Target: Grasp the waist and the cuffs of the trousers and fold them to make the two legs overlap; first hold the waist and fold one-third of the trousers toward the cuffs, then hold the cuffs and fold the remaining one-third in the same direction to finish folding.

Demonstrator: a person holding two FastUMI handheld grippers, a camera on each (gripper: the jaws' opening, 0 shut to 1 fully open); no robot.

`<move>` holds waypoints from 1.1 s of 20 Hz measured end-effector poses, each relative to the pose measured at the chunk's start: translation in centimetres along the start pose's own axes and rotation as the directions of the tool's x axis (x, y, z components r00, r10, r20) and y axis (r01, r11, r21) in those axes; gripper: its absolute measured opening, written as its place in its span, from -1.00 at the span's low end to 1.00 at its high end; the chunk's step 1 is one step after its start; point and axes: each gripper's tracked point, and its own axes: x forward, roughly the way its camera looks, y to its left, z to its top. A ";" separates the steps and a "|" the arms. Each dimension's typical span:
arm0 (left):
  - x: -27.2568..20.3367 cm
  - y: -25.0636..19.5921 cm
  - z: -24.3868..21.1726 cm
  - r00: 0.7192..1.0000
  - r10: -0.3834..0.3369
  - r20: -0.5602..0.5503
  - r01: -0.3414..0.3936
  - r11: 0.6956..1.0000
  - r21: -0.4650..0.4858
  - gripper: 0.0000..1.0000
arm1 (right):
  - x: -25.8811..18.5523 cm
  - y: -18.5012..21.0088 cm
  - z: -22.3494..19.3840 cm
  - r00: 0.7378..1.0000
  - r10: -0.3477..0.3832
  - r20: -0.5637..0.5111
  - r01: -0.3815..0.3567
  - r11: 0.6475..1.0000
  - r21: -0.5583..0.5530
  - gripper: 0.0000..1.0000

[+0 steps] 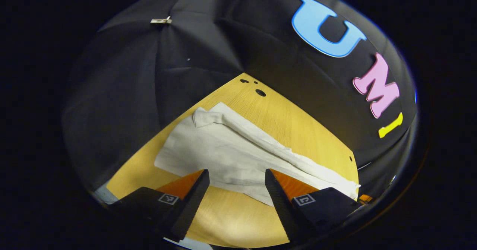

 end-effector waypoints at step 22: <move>2.7 2.5 -2.8 0.993 0.087 -0.075 -0.105 0.956 -0.274 0.93 | 7.5 -3.1 -2.0 0.993 -0.015 -0.116 0.072 0.861 0.503 -0.85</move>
